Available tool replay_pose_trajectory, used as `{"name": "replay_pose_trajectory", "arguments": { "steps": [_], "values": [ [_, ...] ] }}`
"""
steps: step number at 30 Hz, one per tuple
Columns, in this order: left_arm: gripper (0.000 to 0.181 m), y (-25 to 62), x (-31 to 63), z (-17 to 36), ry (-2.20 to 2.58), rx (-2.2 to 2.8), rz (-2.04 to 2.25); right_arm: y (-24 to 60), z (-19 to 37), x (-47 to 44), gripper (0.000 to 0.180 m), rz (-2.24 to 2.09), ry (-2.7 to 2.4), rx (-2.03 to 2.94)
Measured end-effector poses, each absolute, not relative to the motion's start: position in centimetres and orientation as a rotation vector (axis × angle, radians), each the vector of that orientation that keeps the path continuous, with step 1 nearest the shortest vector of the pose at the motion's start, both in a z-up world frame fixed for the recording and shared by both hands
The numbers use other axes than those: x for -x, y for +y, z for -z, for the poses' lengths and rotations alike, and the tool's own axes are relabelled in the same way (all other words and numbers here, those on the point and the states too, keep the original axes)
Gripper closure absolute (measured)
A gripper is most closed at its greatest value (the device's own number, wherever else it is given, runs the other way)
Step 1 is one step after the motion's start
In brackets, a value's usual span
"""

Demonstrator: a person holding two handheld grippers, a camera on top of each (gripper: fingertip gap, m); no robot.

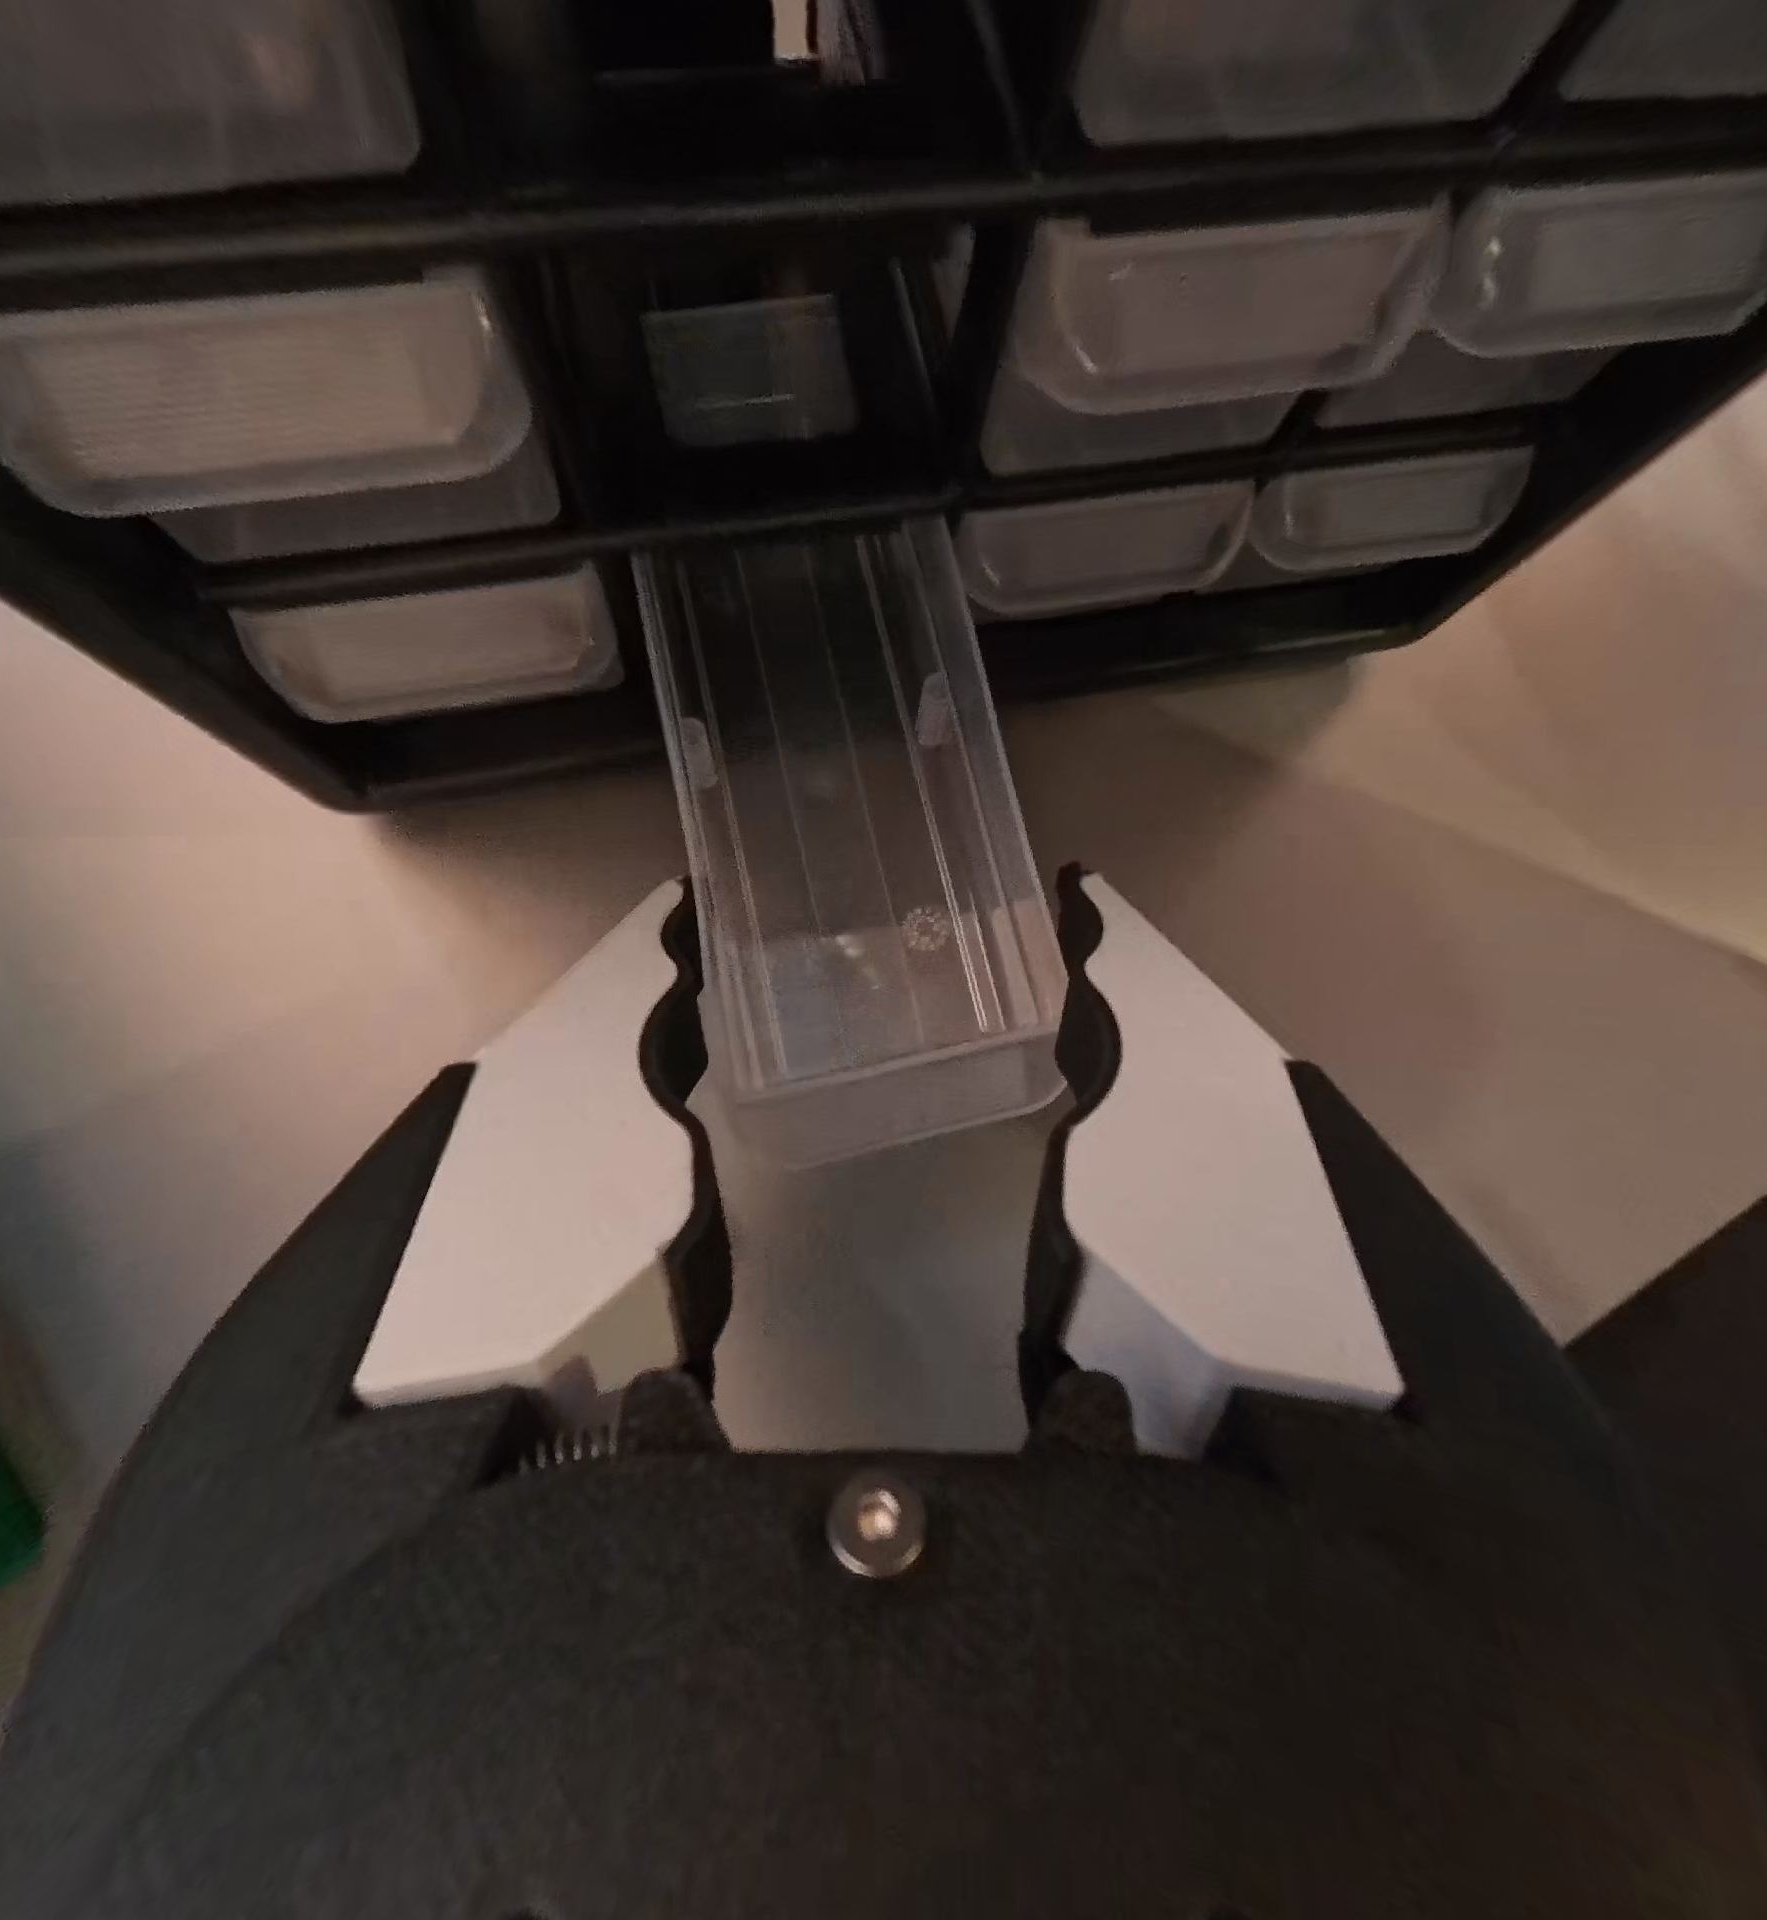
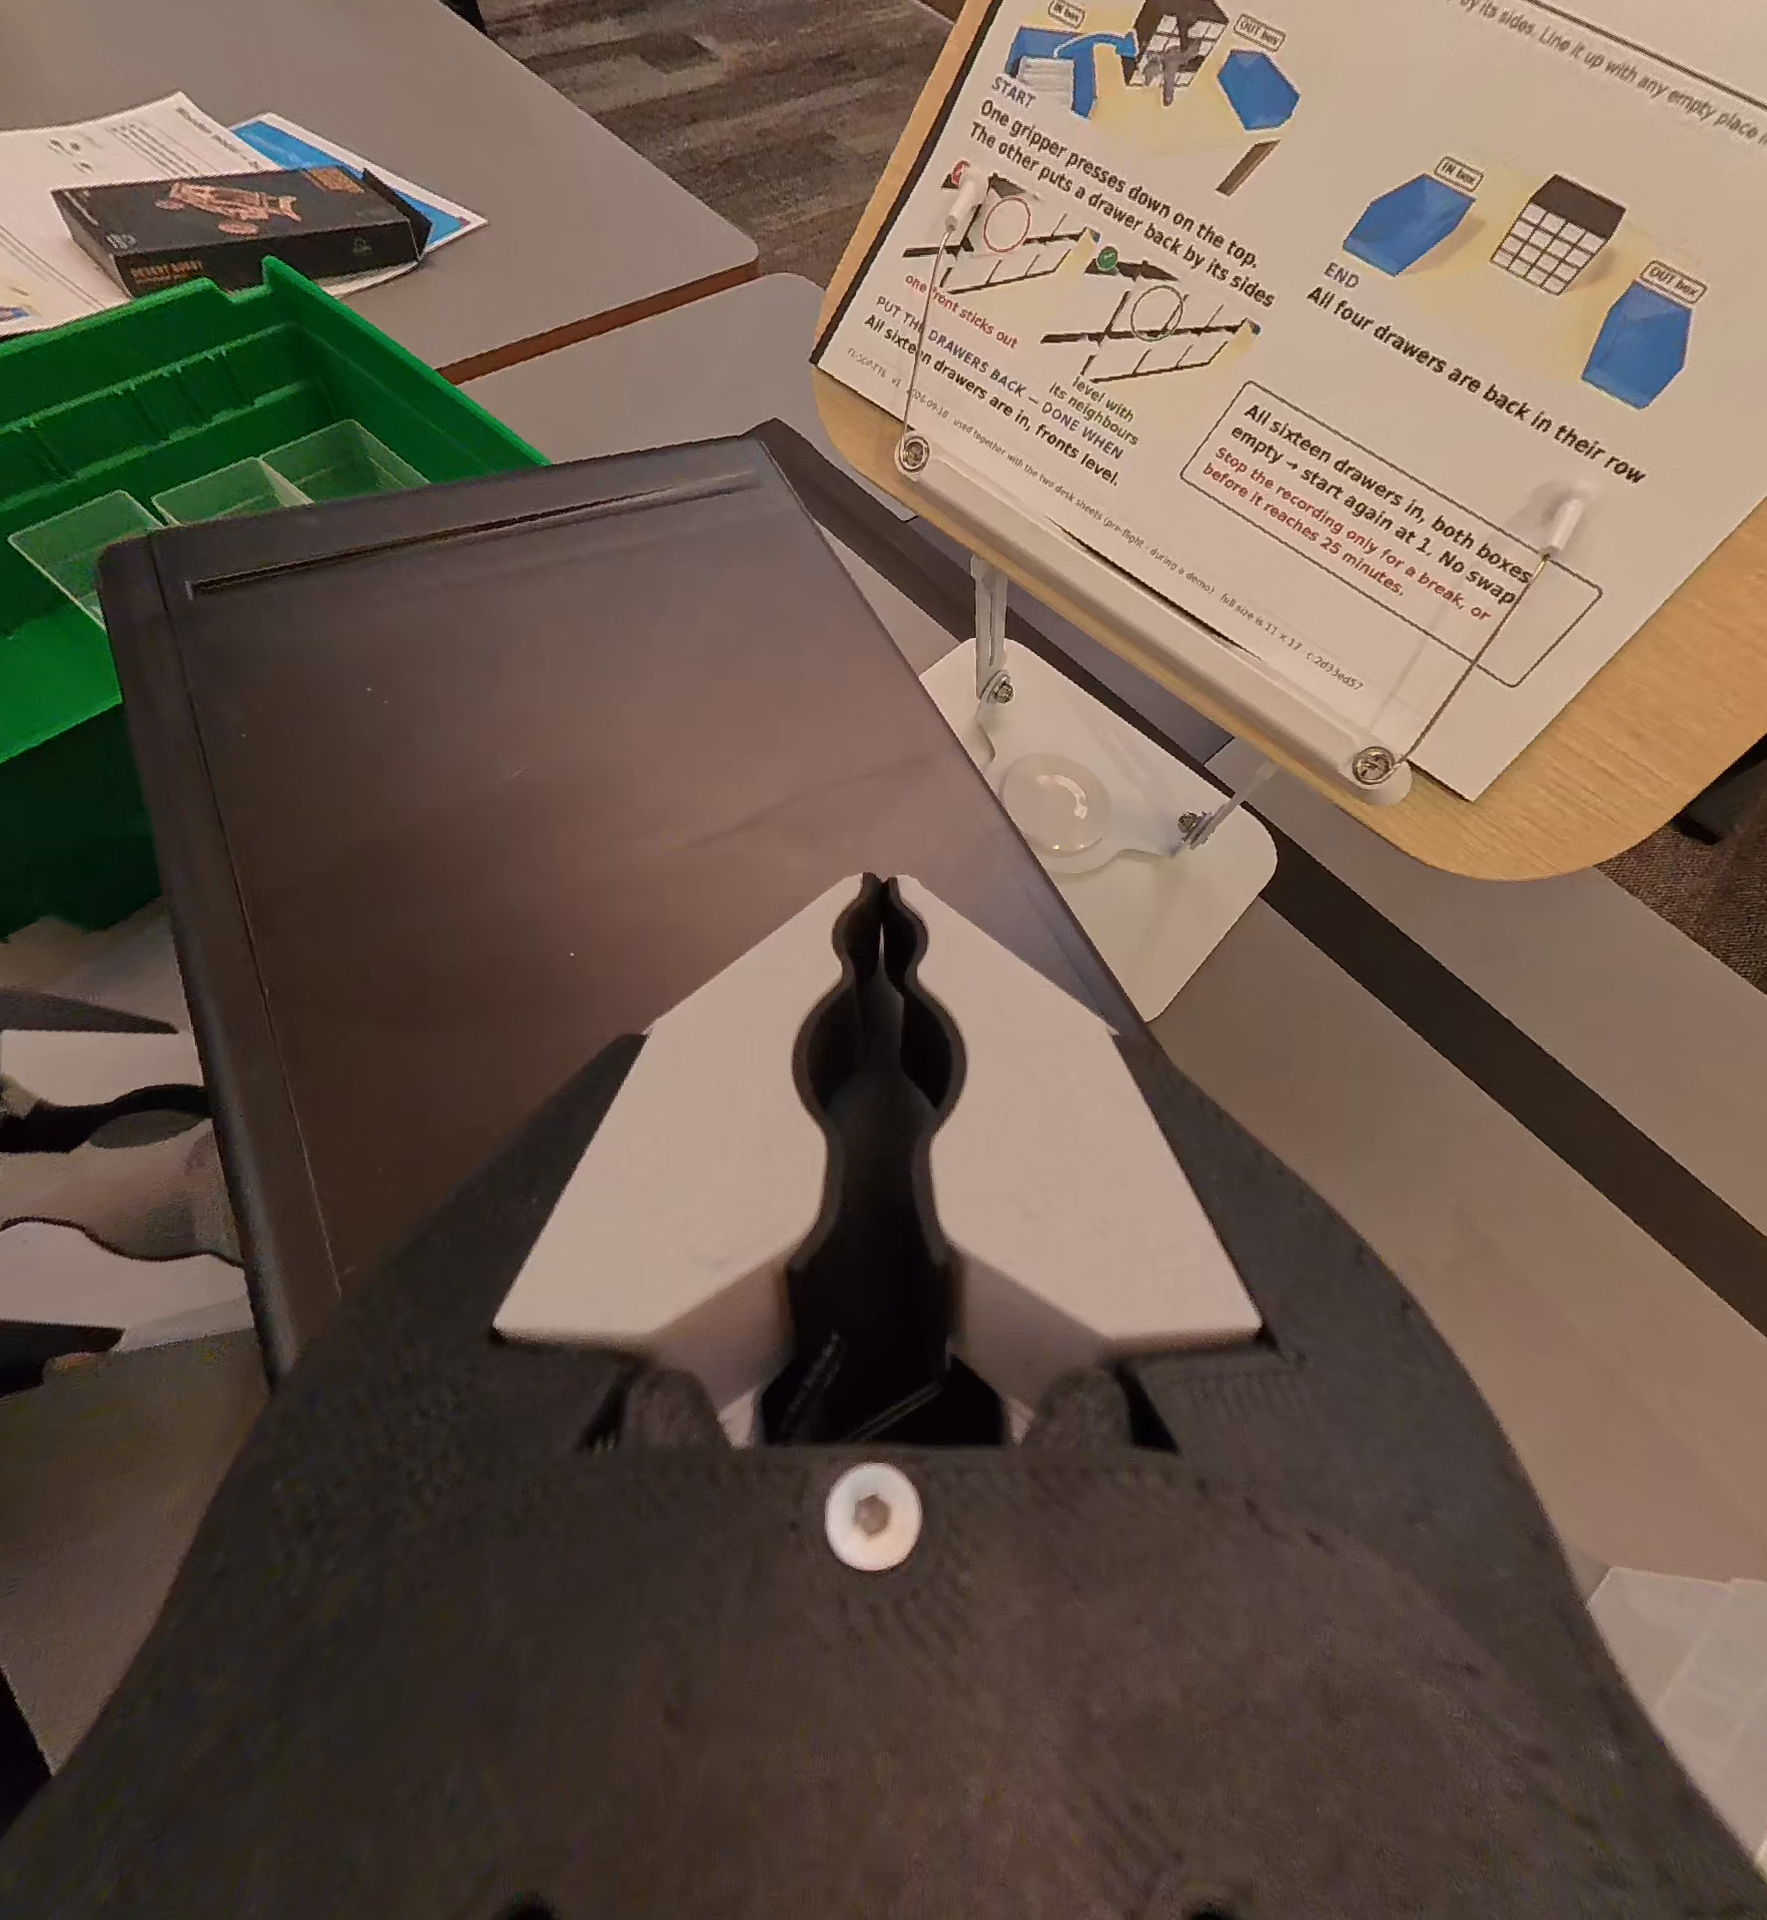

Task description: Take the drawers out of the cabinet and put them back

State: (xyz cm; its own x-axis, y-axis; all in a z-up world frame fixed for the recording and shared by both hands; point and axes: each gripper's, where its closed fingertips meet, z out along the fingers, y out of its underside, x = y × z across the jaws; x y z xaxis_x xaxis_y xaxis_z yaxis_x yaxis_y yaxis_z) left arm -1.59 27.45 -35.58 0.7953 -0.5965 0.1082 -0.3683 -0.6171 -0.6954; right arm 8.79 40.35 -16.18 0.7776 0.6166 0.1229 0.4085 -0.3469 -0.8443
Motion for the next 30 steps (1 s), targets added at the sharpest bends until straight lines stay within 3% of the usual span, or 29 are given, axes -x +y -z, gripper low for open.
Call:
{"name": "replay_pose_trajectory", "arguments": {
  "steps": [9, 16, 25, 30],
  "values": [
    [0.102, 25.4, 4.3, 34.4, 1.04, 2.197, 0.377, 40.3, 16.2, -8.7, 0.18, -0.275, -0.783, 1.986],
    [0.137, 28.6, 4.4, 34.5, 0.975, 2.166, 0.288, 40.3, 16.1, -8.7, 0.18, -0.264, -0.783, 1.974],
    [0.12, 33.7, 3.8, 36.1, 0.626, 2.27, 0.265, 40.3, 16.1, -8.8, 0.18, -0.249, -0.779, 1.971],
    [0.098, 34.4, 4.0, 36.4, 0.499, 2.285, 0.305, 40.4, 16.1, -8.8, 0.18, -0.243, -0.774, 1.966]
  ]
}}
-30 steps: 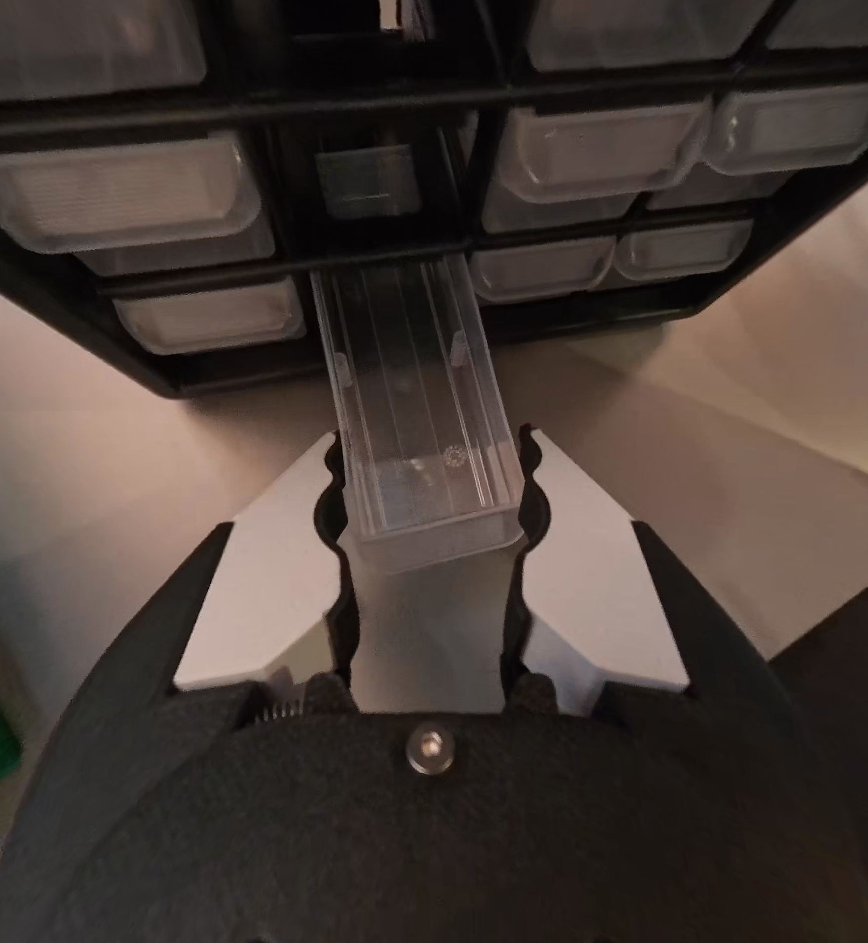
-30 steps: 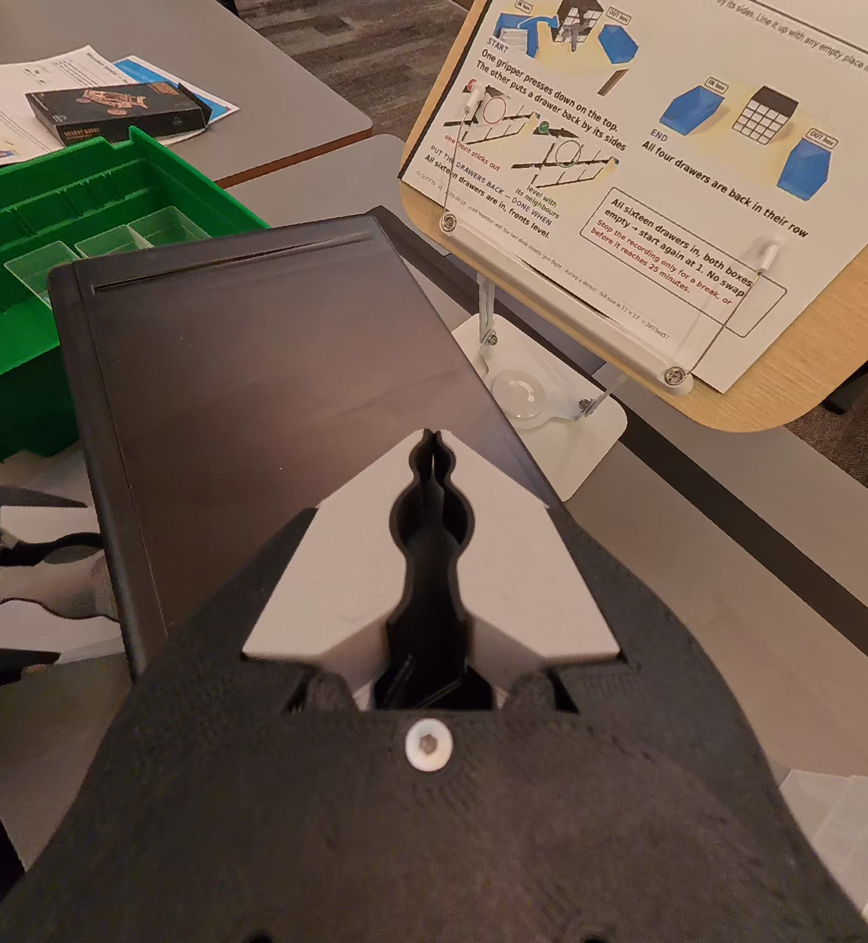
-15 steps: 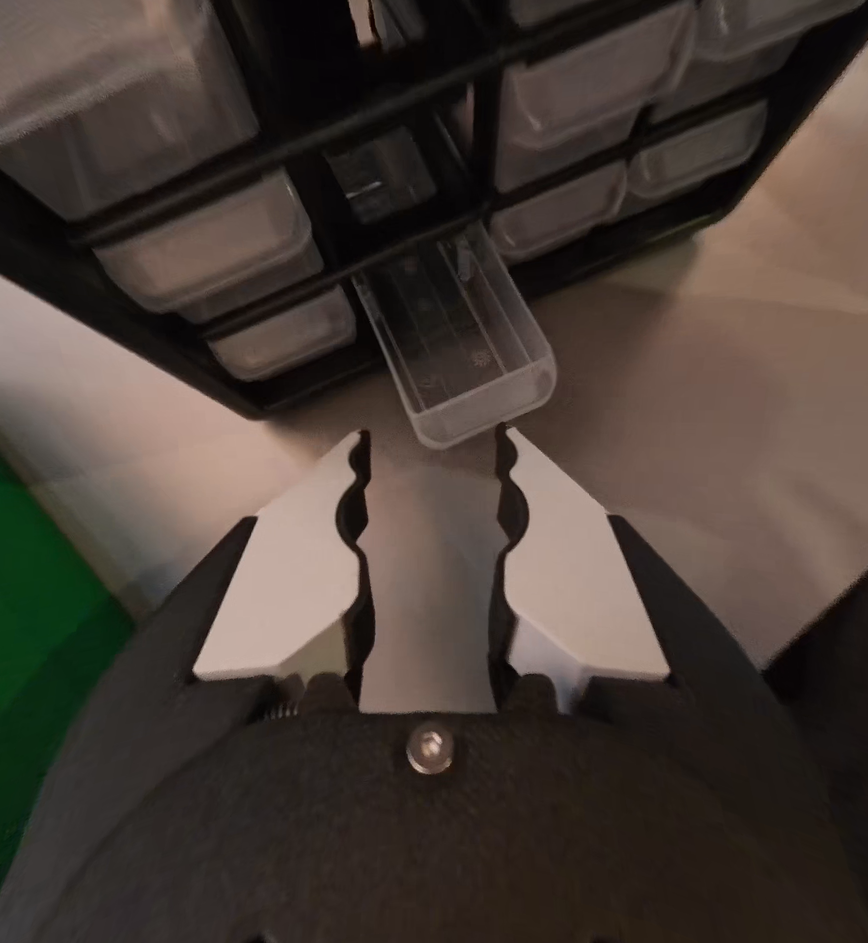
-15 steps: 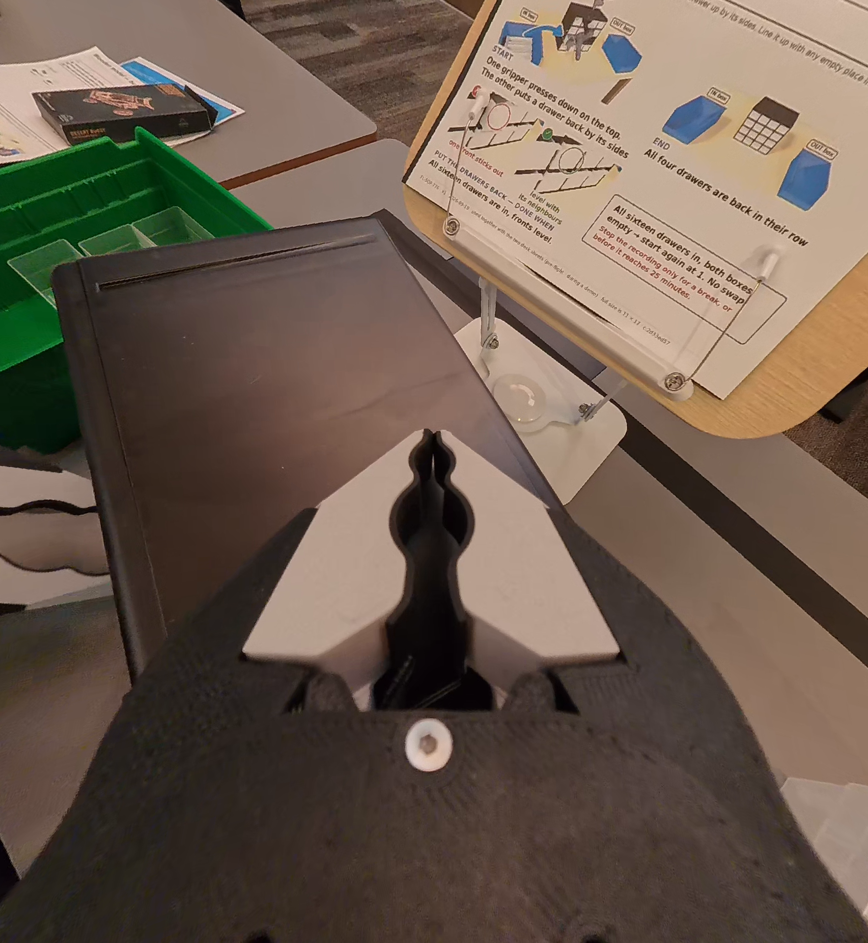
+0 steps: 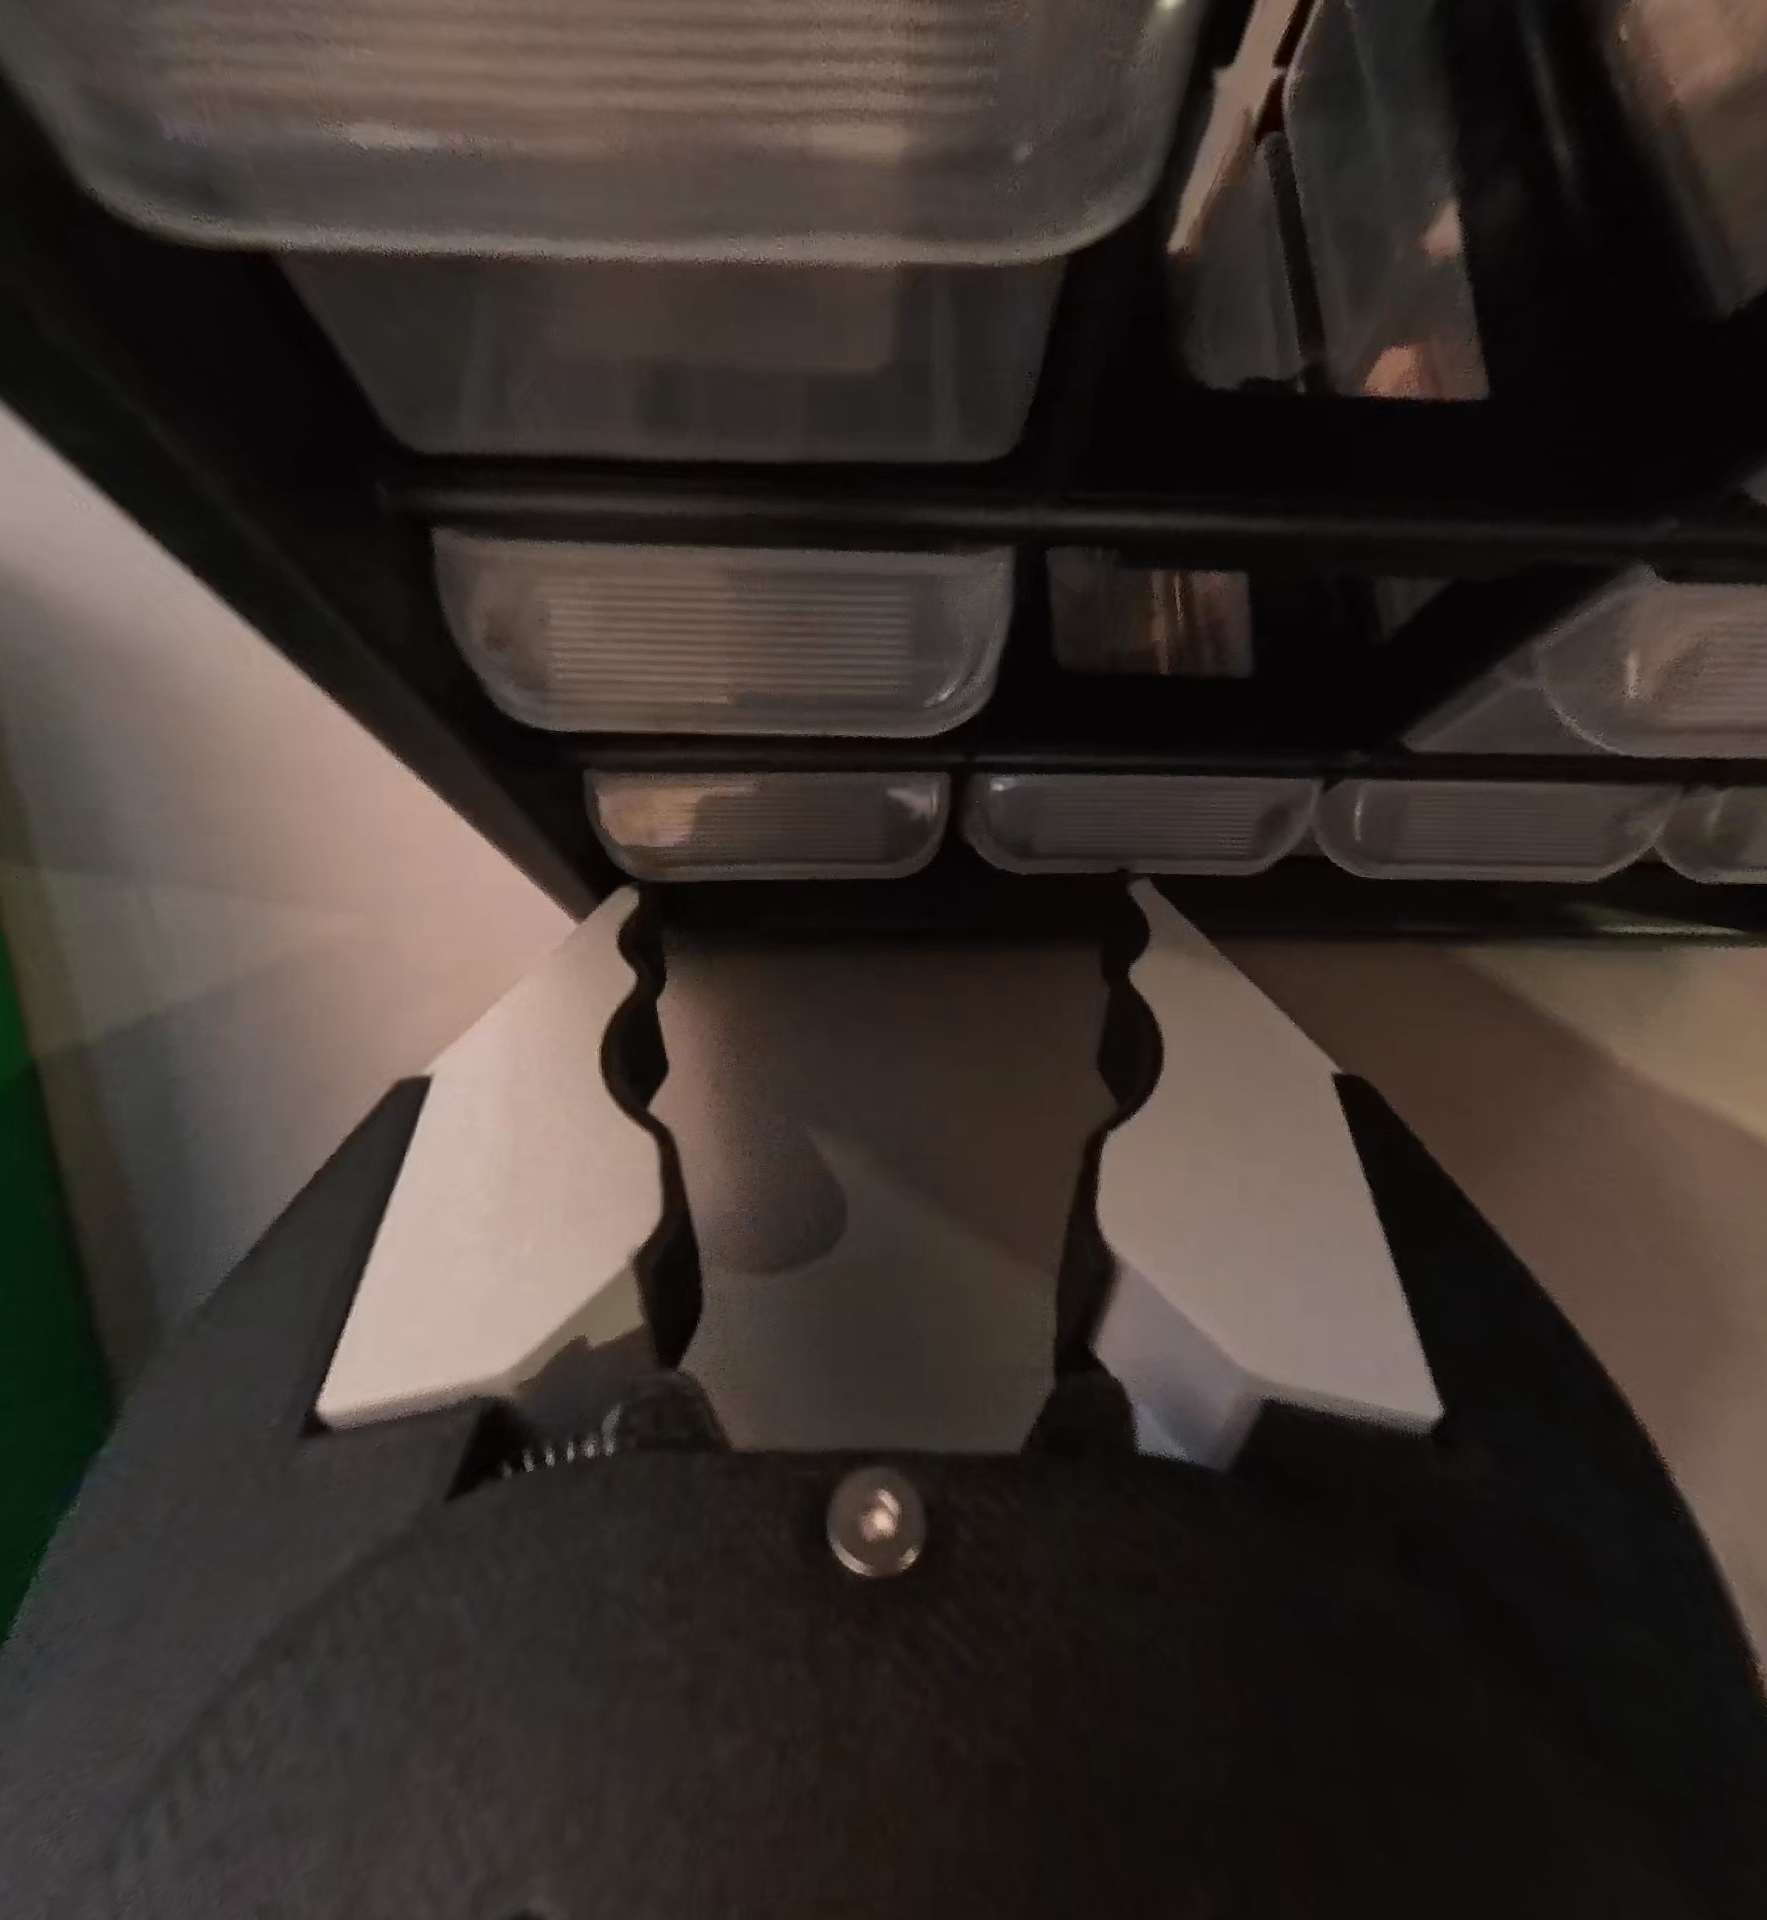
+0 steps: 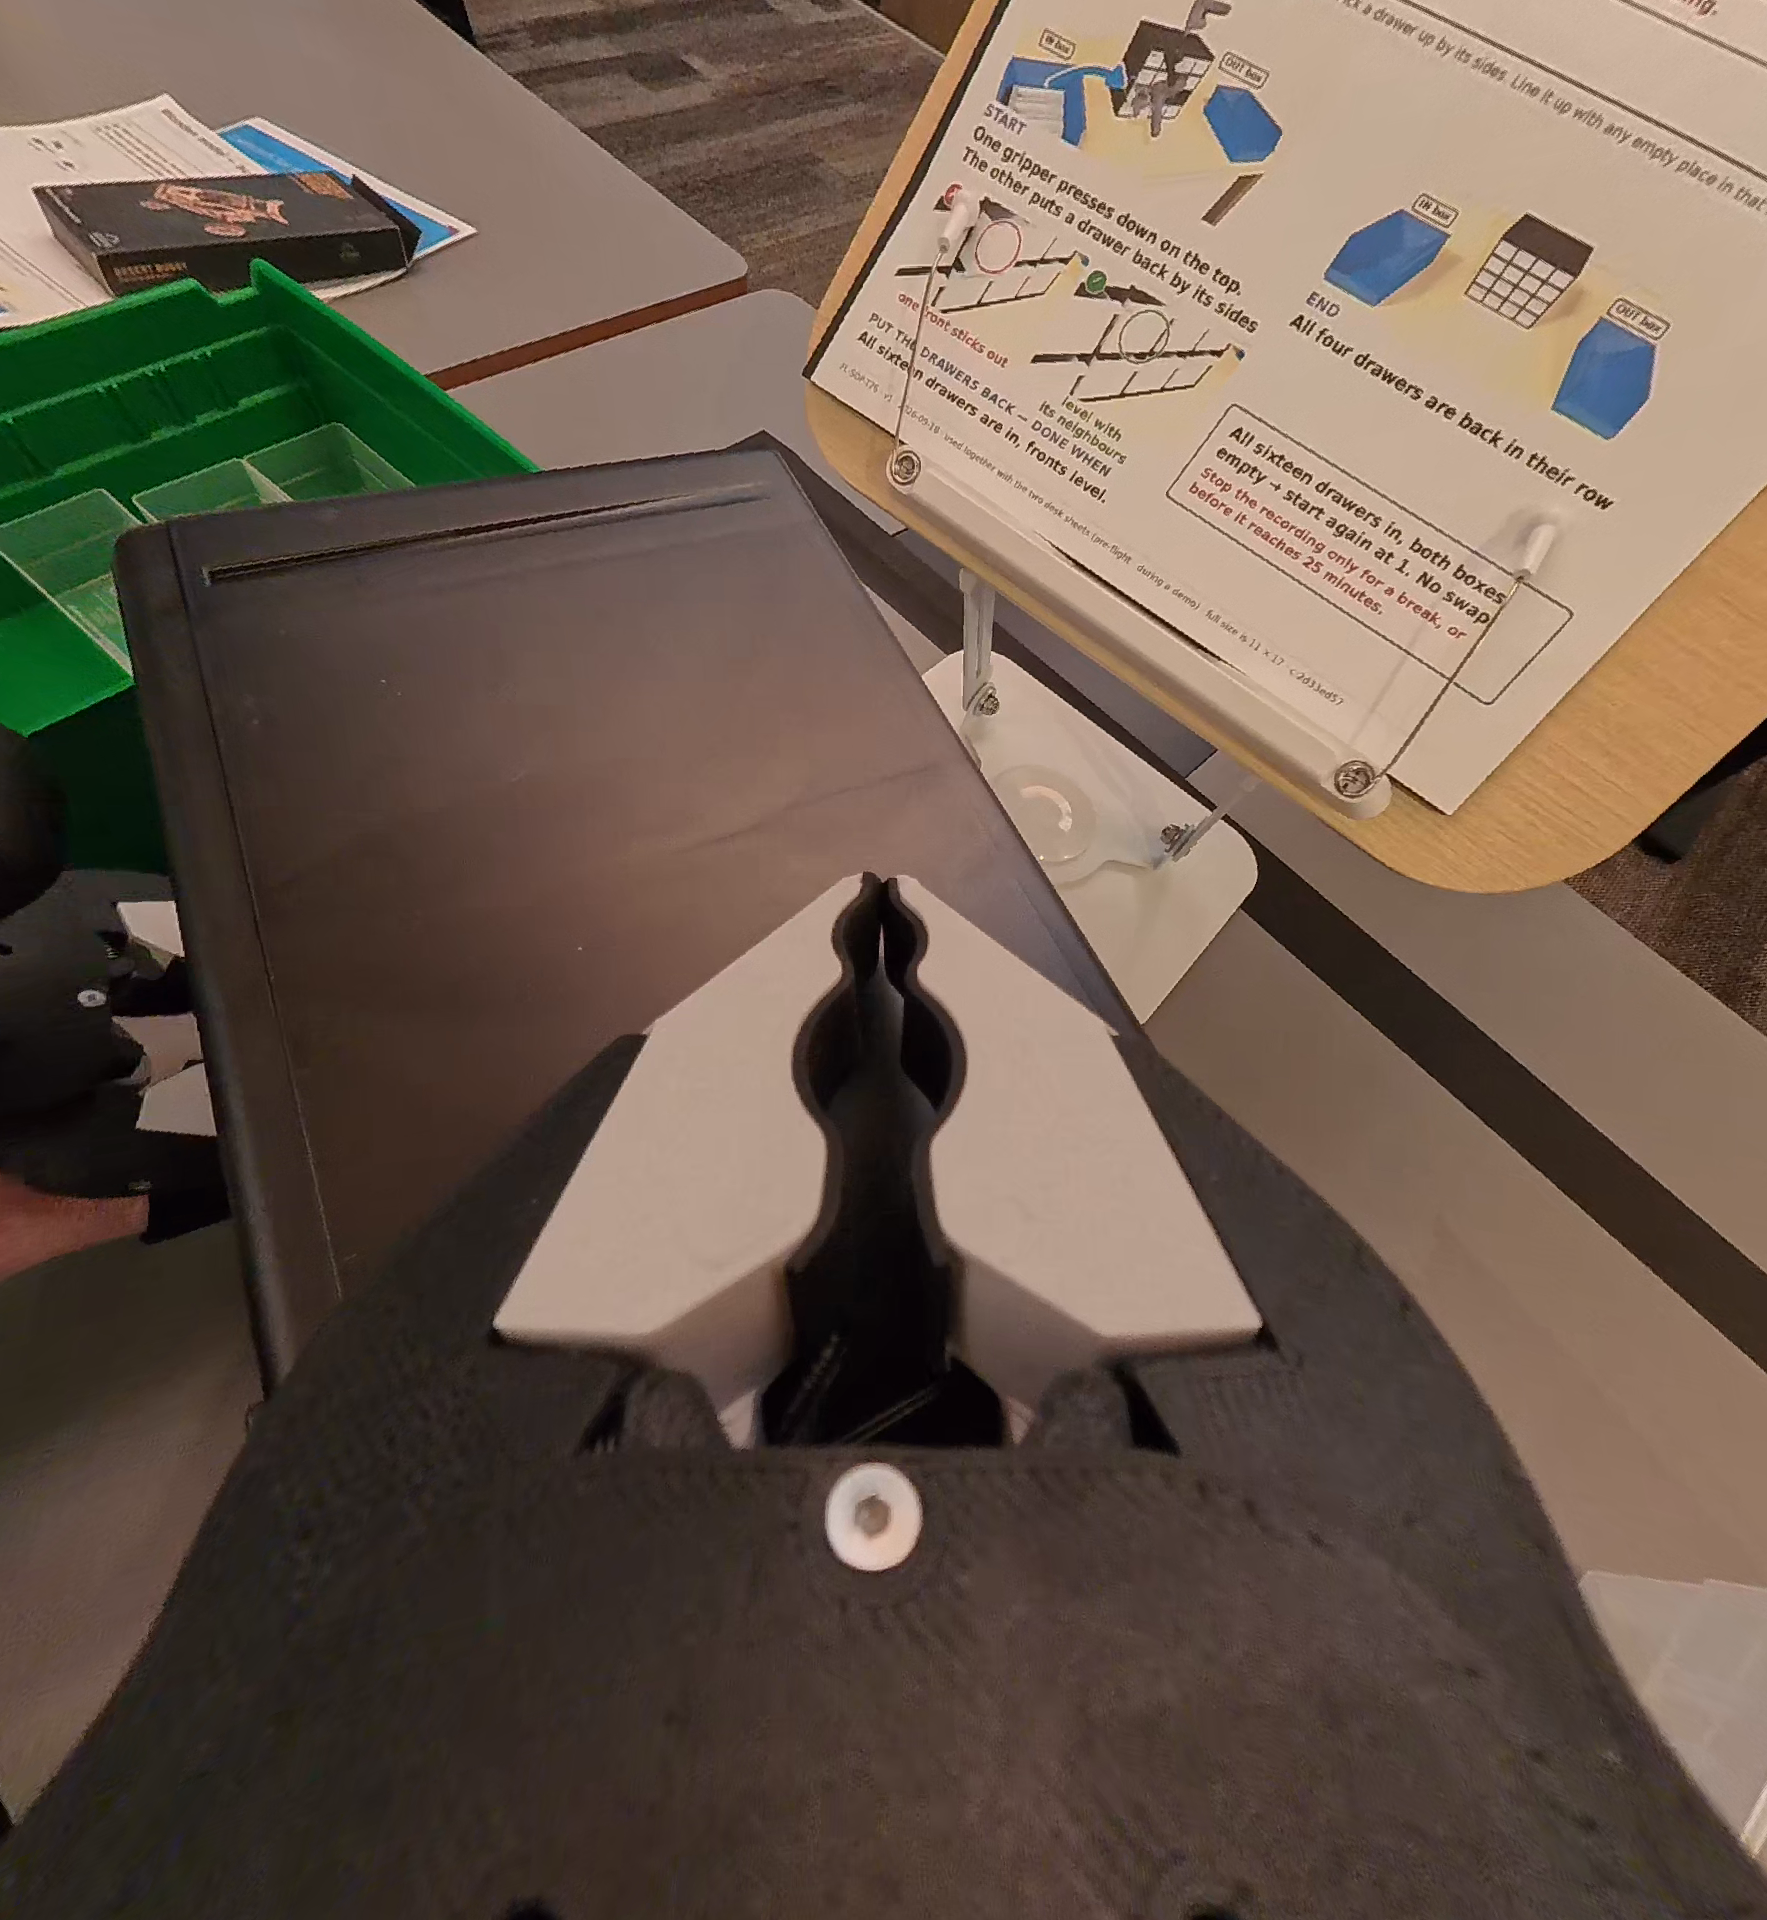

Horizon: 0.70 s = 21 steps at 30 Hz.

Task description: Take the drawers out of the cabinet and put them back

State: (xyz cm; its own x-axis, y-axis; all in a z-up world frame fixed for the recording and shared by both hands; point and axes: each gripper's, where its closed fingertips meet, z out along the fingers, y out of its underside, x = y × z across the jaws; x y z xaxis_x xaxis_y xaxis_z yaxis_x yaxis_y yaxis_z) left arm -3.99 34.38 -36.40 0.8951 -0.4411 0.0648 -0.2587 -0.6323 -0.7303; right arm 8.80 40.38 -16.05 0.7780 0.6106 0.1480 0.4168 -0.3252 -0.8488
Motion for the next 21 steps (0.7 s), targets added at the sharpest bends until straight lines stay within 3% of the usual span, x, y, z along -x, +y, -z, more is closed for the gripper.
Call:
{"name": "replay_pose_trajectory", "arguments": {
  "steps": [3, 5, 8, 11, 15, 18, 21],
  "values": [
    [0.094, 34.3, 4.0, 36.6, 0.444, 2.281, 0.345, 40.4, 16.0, -8.8, 0.18, -0.243, -0.772, 1.962],
    [0.082, 33.7, 4.1, 37.0, 0.44, 2.307, 0.366, 40.4, 16.0, -8.8, 0.18, -0.244, -0.773, 1.963],
    [0.085, 32.4, 5.0, 35.3, 0.509, 2.275, 0.344, 40.4, 16.0, -8.8, 0.18, -0.249, -0.775, 1.96],
    [0.097, 30.3, 7.0, 29.6, 0.595, 2.163, 0.287, 40.3, 16.0, -8.8, 0.18, -0.251, -0.779, 1.956],
    [0.116, 30.6, 17.3, 22.7, 0.462, 2.126, 0.011, 40.4, 16.0, -8.8, 0.18, -0.256, -0.778, 1.956],
    [0.108, 31.4, 23.1, 25.1, 0.348, 2.322, 0.084, 40.4, 16.0, -8.8, 0.18, -0.249, -0.775, 1.953],
    [0.114, 33.3, 24.8, 28.4, 0.329, 2.399, 0.159, 40.4, 15.9, -8.8, 0.18, -0.248, -0.776, 1.952]
  ]
}}
